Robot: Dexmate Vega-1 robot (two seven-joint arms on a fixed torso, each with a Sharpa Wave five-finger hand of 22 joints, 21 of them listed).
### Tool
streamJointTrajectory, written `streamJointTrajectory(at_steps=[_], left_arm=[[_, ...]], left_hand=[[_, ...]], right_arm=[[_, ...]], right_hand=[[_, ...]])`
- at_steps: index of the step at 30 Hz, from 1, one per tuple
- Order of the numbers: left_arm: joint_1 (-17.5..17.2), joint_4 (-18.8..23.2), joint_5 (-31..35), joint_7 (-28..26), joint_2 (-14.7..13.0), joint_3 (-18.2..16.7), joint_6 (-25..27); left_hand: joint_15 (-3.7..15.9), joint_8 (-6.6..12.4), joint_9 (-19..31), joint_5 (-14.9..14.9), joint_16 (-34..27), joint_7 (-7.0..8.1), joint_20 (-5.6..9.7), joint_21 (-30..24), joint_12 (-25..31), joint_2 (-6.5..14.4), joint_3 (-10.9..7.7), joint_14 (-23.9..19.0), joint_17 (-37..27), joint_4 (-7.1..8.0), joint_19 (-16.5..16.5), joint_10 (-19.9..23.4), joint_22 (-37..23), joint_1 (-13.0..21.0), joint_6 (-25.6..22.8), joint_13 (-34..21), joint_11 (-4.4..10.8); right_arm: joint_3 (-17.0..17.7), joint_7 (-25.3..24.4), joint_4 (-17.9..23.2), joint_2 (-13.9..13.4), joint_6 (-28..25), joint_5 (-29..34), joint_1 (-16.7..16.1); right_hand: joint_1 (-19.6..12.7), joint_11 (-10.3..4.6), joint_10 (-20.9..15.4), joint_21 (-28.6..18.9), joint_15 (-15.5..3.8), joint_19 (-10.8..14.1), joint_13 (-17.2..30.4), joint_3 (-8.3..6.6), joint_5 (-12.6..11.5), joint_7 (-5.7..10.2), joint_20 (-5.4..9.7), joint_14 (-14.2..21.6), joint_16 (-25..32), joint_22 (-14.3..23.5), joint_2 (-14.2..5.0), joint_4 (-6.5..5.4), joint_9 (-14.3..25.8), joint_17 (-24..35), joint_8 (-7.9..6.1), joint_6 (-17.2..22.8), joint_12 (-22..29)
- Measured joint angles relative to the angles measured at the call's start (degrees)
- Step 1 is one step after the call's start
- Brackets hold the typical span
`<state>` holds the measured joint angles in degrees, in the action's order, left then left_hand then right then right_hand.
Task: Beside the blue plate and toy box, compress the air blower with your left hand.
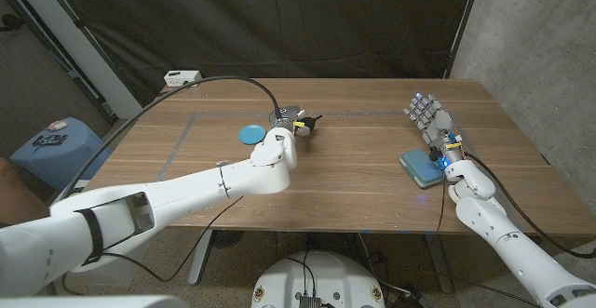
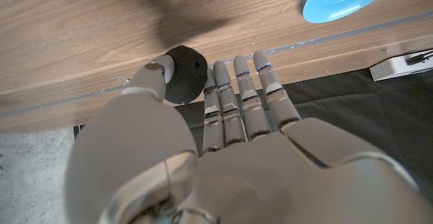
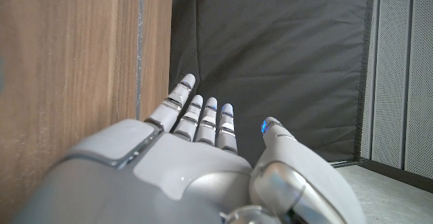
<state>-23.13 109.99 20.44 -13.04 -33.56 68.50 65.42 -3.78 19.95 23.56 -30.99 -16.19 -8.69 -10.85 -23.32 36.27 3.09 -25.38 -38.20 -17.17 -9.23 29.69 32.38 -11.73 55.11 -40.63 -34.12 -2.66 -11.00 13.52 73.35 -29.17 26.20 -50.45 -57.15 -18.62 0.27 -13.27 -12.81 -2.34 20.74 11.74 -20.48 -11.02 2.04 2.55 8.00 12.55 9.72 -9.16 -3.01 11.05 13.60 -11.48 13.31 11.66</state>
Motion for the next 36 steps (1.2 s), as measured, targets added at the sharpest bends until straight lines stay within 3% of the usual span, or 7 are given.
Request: streamJointTrajectory(at_steps=[11,14,22,23,36], left_arm=[[-3.89,0.66,0.38,-0.68,0.7,-5.37,-2.33],[-5.3,0.74,-0.62,-1.91,1.0,-7.54,-4.98],[-7.9,0.68,-0.62,-1.91,1.88,-11.84,-4.98],[-8.26,0.62,-3.13,-3.21,2.01,-12.48,-8.45],[-11.18,-0.51,-7.85,-4.57,3.43,-18.31,-12.98]], left_hand=[[0.31,0.44,0.36,0.0,0.0,0.21,0.31,0.0,0.0,-0.02,0.0,-0.31,-0.53,0.0,0.31,0.91,0.0,0.01,-0.21,0.01,0.3],[0.31,0.44,0.36,0.0,-0.35,0.42,0.31,-0.21,0.0,-0.02,0.01,-0.31,-0.61,-0.01,0.31,1.13,-0.01,0.01,-0.43,0.01,0.52],[0.61,0.84,0.5,0.28,-0.56,0.51,0.31,-0.21,0.0,-0.24,0.01,-0.61,-1.06,-0.01,0.31,1.13,-0.01,0.28,-0.51,-0.02,0.52],[0.61,0.84,0.5,0.28,-0.56,0.51,0.31,-0.21,0.0,-0.07,0.01,-0.61,-1.06,-0.01,0.31,1.23,-0.01,0.46,-0.51,-0.17,0.62],[0.61,1.29,0.5,0.28,-0.55,0.82,0.73,-0.21,0.0,-0.09,0.02,-0.6,-1.32,-0.01,0.29,1.43,-0.01,0.54,-0.81,-0.28,0.82]], right_arm=[[0.07,-0.41,0.79,-0.23,0.17,0.11,-0.56],[0.12,-0.49,1.22,-0.52,0.17,0.17,-0.75],[0.12,-0.84,1.28,-0.56,0.07,0.48,-0.75],[0.1,-0.87,1.55,-0.75,0.04,0.52,-0.64],[-0.17,-1.44,1.74,-0.94,-0.52,0.89,-0.29]], right_hand=[[0.0,0.0,0.0,0.0,0.0,0.0,0.0,0.0,0.0,0.0,0.0,0.0,0.0,0.0,0.0,0.0,0.0,0.0,0.0,0.0,0.0],[0.01,0.0,0.0,0.35,0.0,0.0,0.0,0.0,0.0,0.0,0.0,0.0,0.0,0.0,0.01,0.0,0.0,0.0,0.0,0.0,0.0],[0.31,0.0,0.0,0.35,0.32,0.0,0.0,-0.25,0.0,0.0,0.0,0.31,0.0,0.0,0.31,0.25,0.0,0.0,0.0,0.0,0.0],[0.32,0.0,0.0,0.35,0.31,0.0,0.0,-0.25,0.0,0.0,0.0,0.31,0.0,0.0,0.3,0.25,0.0,0.0,0.0,0.0,0.0],[0.53,0.0,0.0,0.35,0.31,0.41,0.0,-0.25,0.0,-0.21,-0.41,0.31,0.0,0.0,0.09,0.25,0.0,0.0,0.0,0.21,0.0]])
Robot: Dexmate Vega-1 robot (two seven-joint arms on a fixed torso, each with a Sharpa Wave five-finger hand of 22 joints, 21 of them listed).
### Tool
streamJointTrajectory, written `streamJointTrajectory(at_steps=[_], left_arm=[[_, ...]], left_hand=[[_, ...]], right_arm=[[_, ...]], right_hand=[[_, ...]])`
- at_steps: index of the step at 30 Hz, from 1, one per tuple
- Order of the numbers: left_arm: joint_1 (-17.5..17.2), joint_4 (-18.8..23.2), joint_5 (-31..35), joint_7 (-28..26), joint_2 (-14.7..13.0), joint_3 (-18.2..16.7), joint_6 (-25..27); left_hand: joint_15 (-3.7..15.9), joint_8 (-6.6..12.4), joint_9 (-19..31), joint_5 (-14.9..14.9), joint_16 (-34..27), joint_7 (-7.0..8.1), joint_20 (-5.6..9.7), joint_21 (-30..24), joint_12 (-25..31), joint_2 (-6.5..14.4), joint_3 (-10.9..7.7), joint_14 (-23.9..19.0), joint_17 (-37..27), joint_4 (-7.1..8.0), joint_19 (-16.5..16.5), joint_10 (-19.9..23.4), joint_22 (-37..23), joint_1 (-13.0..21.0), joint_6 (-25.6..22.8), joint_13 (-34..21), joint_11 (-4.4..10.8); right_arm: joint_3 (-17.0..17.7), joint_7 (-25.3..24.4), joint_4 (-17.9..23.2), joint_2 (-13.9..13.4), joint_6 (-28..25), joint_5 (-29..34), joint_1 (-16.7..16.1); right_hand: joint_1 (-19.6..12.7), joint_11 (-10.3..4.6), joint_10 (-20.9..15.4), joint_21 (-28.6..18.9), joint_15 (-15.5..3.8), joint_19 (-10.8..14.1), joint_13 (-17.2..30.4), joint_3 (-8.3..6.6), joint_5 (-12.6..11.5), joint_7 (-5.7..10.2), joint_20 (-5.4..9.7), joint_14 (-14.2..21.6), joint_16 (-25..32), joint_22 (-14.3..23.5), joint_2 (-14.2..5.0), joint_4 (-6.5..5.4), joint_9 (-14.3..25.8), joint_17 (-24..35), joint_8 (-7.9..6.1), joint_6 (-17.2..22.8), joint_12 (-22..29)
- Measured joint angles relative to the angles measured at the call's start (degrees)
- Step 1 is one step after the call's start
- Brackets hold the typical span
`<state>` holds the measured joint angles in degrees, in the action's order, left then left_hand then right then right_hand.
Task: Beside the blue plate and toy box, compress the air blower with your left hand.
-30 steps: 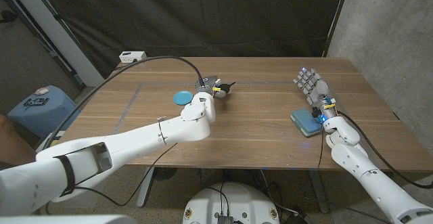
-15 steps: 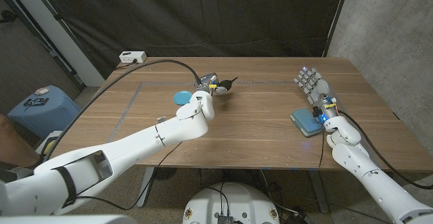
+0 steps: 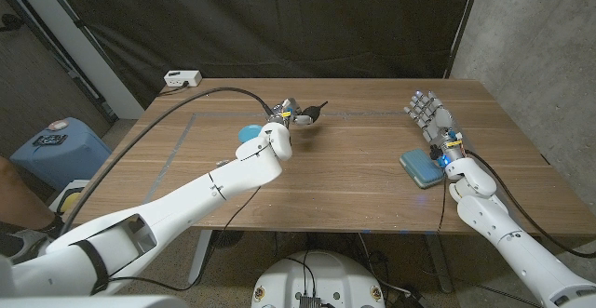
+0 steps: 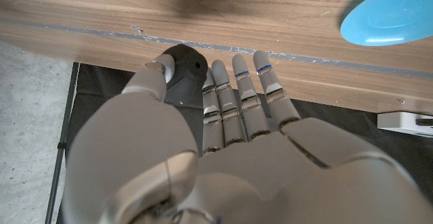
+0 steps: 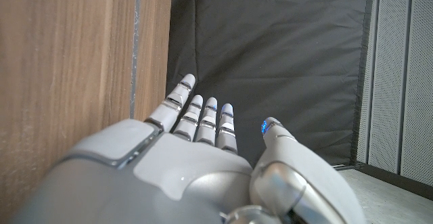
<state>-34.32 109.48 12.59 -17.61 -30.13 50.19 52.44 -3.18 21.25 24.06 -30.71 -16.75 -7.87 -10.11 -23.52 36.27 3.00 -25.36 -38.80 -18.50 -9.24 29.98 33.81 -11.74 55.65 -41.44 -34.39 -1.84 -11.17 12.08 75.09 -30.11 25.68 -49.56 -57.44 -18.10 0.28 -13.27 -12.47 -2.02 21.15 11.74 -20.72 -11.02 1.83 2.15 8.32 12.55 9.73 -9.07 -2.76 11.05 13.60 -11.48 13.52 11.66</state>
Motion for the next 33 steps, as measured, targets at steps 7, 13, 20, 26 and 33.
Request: streamJointTrajectory(at_steps=[7,13,20,26,33], left_arm=[[-1.19,-0.71,-3.07,-0.71,0.96,-2.84,-2.4],[-2.01,-1.14,-5.71,-1.32,1.45,-4.81,-4.49],[-2.61,-1.5,-7.9,-1.87,1.83,-6.29,-6.35],[-3.25,-1.92,-10.63,-2.22,2.27,-8.08,-8.31],[-4.03,-2.8,-14.62,-2.36,2.83,-10.39,-10.92]], left_hand=[[0.0,-0.01,-0.01,0.0,0.0,0.22,0.21,0.0,0.0,0.0,-0.09,0.0,-0.27,0.09,-0.22,0.3,0.0,0.0,-0.22,0.0,0.3],[0.42,0.43,-0.03,0.0,0.01,0.23,0.31,0.0,0.0,-0.01,-0.09,-0.42,-0.5,0.09,-0.31,0.29,0.0,-0.01,-0.21,0.0,0.3],[0.64,0.44,-0.05,0.0,0.01,0.44,0.52,0.0,0.0,-0.01,-0.33,-0.19,-0.53,0.33,-0.53,0.29,0.0,-0.01,-0.4,0.01,0.29],[0.64,0.44,-0.13,0.0,0.01,0.51,0.61,0.0,0.0,-0.01,-0.33,-0.19,-0.8,0.33,-0.62,0.29,0.0,-0.01,-0.32,0.01,0.29],[0.63,0.43,-0.31,0.0,0.01,0.51,0.61,0.0,-0.26,-0.01,-0.32,-0.19,-0.8,0.33,-0.62,0.28,0.0,-0.01,-0.31,0.01,0.29]], right_arm=[[-0.04,-0.43,0.12,-0.07,-0.17,0.1,0.0],[-0.04,-0.78,0.36,-0.15,-0.23,0.11,-0.33],[0.11,-1.07,0.67,-0.2,-0.23,0.11,-0.9],[0.22,-1.32,0.93,-0.22,-0.23,0.06,-1.26],[0.32,-1.74,1.33,-0.22,-0.19,0.04,-1.76]], right_hand=[[0.0,0.0,0.0,0.0,0.0,0.0,0.0,0.0,0.0,0.0,0.0,0.0,0.0,0.0,0.0,0.0,0.0,0.0,0.0,0.0,0.0],[0.0,0.0,0.0,0.0,0.0,0.0,0.0,0.0,0.0,0.0,0.0,0.0,0.0,0.0,0.0,0.0,0.0,0.0,0.0,0.0,0.0],[0.0,0.0,0.0,0.0,0.0,0.21,0.0,0.0,0.0,0.0,0.22,0.0,0.0,0.0,0.0,0.0,0.0,0.0,0.0,-0.01,0.0],[0.0,0.0,0.0,0.0,0.0,0.21,0.0,0.0,0.0,0.23,0.22,0.0,0.0,0.0,0.0,0.0,0.0,0.0,0.0,0.22,0.0],[0.0,0.0,0.0,0.5,0.0,0.21,0.0,0.0,0.01,0.32,0.22,0.0,0.0,0.0,0.0,-0.01,0.0,0.0,0.0,0.31,0.0]])
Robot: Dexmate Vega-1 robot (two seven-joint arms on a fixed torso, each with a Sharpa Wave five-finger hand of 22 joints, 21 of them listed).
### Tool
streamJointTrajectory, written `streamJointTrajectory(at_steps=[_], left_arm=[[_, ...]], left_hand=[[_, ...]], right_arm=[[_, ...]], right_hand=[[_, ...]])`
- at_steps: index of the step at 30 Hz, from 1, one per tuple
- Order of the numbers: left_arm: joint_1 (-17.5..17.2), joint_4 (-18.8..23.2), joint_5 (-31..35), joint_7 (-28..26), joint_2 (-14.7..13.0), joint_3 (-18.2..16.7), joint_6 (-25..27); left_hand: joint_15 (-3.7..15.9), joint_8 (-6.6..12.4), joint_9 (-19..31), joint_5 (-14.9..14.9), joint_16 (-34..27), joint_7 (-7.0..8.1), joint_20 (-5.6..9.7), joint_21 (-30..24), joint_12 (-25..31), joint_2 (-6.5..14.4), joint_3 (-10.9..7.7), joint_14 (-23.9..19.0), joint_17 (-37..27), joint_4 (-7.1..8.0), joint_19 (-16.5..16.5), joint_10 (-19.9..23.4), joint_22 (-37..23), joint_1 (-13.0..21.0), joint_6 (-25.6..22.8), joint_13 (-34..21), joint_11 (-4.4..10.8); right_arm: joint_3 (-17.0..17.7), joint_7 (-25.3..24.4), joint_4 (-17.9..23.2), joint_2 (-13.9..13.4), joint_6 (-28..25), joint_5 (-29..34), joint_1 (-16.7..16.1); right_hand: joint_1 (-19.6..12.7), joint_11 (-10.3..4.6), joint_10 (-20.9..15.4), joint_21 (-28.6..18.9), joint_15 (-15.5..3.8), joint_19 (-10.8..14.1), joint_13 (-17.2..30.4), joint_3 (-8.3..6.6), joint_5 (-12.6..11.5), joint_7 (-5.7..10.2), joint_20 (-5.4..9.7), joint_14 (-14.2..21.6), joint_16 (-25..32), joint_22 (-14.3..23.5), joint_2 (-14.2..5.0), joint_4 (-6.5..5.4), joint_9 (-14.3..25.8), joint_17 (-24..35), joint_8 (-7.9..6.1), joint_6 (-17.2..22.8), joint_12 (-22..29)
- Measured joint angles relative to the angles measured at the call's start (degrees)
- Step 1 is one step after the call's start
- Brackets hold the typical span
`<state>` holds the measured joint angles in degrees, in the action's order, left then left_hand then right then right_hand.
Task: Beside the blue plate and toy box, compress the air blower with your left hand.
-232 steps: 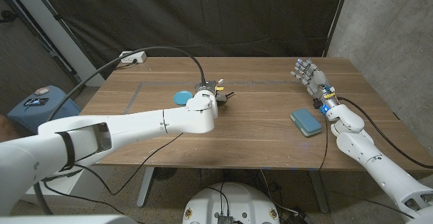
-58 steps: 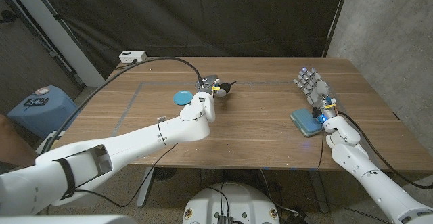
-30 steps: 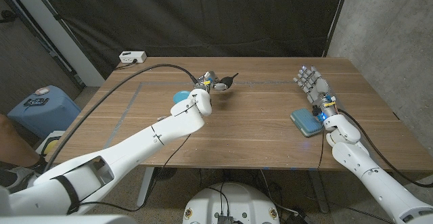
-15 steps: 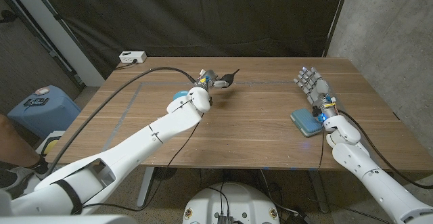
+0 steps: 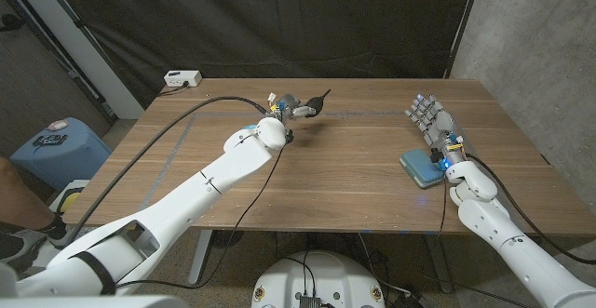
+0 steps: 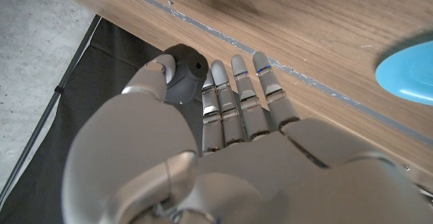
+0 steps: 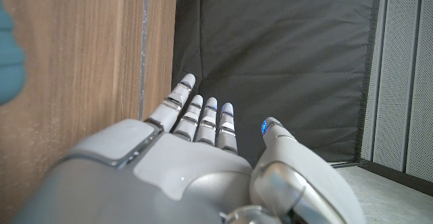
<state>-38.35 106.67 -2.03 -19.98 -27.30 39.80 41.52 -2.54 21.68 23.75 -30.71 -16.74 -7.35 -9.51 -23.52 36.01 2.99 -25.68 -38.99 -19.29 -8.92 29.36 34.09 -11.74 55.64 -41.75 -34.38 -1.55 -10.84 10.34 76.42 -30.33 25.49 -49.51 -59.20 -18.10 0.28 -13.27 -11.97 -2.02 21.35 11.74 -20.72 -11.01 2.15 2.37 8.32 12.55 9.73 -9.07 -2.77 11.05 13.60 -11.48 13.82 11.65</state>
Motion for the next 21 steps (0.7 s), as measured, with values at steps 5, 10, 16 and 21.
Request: streamJointTrajectory(at_steps=[5,10,16,21], left_arm=[[-0.58,-0.86,-1.83,-0.01,0.45,-1.77,-1.11],[-0.93,-1.66,-5.02,-0.01,0.76,-2.91,-3.06],[-1.32,-2.83,-8.96,-0.01,1.14,-4.2,-5.69],[-1.42,-3.93,-11.89,0.04,1.39,-4.96,-7.81]], left_hand=[[0.21,0.0,0.01,0.0,0.0,0.0,0.01,0.0,0.0,0.0,0.0,0.22,-0.2,0.0,-0.01,0.0,0.0,0.0,0.0,0.0,0.0],[0.31,-0.01,0.05,0.0,0.0,0.0,0.22,0.0,-0.21,0.0,0.0,0.31,-0.26,0.0,-0.22,0.03,0.0,0.0,0.01,0.0,0.03],[0.37,-0.06,0.05,0.0,0.01,0.01,0.41,0.0,-0.21,0.0,0.01,0.38,-0.53,-0.01,-0.42,0.23,0.0,0.0,0.01,0.01,0.23],[0.53,-0.07,-0.14,0.0,0.01,0.01,0.41,0.0,-0.42,0.0,0.01,0.53,-0.53,-0.01,-0.42,0.22,0.0,0.0,0.02,0.01,0.22]], right_arm=[[0.01,-0.35,0.15,0.0,0.01,0.0,-0.16],[0.01,-0.54,0.39,0.0,0.01,0.01,-0.38],[-0.04,-0.86,0.72,0.0,-0.05,0.09,-0.59],[-0.1,-1.22,1.0,0.0,-0.15,0.24,-0.73]], right_hand=[[0.0,0.0,0.0,0.0,0.0,0.0,0.0,0.0,0.21,0.0,0.0,0.0,0.0,0.0,0.0,0.0,0.0,0.0,0.0,0.0,0.0],[0.0,0.0,0.0,0.0,0.0,0.0,0.0,-0.24,0.21,0.0,0.0,0.0,0.0,0.0,0.0,0.24,0.0,0.0,0.0,0.0,0.0],[0.0,0.0,0.0,0.0,0.0,0.0,0.0,-0.24,0.21,0.0,0.0,0.0,0.0,0.0,0.0,0.24,0.0,0.0,0.0,-0.01,0.0],[0.0,0.0,0.0,0.0,0.0,0.0,0.0,-0.24,0.21,0.0,0.0,0.0,0.0,0.0,0.0,0.24,0.0,0.0,0.0,-0.01,0.0]])
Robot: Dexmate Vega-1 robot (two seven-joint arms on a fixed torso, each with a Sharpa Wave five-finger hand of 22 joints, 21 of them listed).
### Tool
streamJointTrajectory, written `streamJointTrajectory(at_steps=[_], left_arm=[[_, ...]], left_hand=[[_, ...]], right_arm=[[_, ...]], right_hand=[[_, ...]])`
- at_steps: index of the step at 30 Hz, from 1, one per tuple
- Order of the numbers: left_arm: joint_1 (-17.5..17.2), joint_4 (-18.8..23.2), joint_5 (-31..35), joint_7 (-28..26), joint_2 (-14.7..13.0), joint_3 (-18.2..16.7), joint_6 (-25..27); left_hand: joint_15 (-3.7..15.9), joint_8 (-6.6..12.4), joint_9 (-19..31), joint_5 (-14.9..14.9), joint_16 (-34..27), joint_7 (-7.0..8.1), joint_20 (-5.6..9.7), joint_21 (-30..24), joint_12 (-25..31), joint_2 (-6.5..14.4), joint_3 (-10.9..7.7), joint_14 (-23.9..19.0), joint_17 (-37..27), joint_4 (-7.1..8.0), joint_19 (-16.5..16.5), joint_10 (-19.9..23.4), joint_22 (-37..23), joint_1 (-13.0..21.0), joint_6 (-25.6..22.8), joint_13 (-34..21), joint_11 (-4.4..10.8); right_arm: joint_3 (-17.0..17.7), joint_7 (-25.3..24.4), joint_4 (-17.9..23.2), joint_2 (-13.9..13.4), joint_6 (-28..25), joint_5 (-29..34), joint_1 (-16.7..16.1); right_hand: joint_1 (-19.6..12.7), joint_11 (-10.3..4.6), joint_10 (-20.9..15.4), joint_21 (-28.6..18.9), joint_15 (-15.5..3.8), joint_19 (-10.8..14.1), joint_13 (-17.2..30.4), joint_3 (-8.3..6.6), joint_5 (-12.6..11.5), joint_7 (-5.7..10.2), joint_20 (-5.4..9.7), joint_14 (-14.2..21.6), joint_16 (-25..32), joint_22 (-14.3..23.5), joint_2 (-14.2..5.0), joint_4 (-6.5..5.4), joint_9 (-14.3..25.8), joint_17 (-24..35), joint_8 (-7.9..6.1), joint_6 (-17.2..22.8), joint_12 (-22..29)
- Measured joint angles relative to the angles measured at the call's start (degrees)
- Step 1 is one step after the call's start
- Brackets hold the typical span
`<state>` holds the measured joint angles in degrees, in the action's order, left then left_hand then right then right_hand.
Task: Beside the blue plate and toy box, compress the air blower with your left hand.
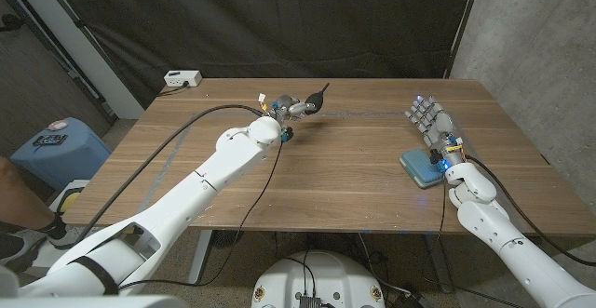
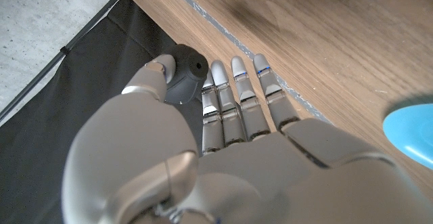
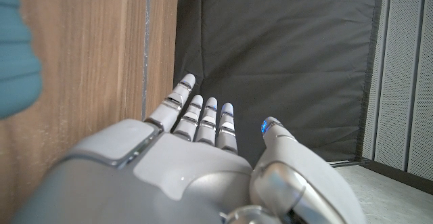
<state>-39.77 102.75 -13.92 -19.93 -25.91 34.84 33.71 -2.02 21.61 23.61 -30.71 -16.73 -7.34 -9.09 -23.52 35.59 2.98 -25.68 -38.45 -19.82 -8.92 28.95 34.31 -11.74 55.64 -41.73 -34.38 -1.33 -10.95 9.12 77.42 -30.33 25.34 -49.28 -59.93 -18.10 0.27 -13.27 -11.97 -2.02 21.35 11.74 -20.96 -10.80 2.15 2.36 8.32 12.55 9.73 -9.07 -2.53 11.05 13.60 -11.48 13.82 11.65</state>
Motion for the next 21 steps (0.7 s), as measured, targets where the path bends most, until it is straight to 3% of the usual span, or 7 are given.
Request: streamJointTrajectory(at_steps=[21], left_arm=[[-0.4,-3.33,-10.32,2.01,1.09,-2.3,-6.69]], left_hand=[[0.19,0.32,-0.39,0.0,0.03,0.1,0.3,0.0,-0.65,0.0,-0.25,0.19,-0.26,0.25,-0.3,-0.25,0.0,0.0,0.11,0.0,0.22]], right_arm=[[-0.14,-1.48,2.04,-1.15,-0.26,1.34,-1.64]], right_hand=[[0.23,0.0,0.0,0.0,0.0,0.0,0.0,0.0,0.0,0.0,0.0,0.0,0.0,0.0,-0.23,0.0,0.0,0.0,0.0,0.0,0.0]])
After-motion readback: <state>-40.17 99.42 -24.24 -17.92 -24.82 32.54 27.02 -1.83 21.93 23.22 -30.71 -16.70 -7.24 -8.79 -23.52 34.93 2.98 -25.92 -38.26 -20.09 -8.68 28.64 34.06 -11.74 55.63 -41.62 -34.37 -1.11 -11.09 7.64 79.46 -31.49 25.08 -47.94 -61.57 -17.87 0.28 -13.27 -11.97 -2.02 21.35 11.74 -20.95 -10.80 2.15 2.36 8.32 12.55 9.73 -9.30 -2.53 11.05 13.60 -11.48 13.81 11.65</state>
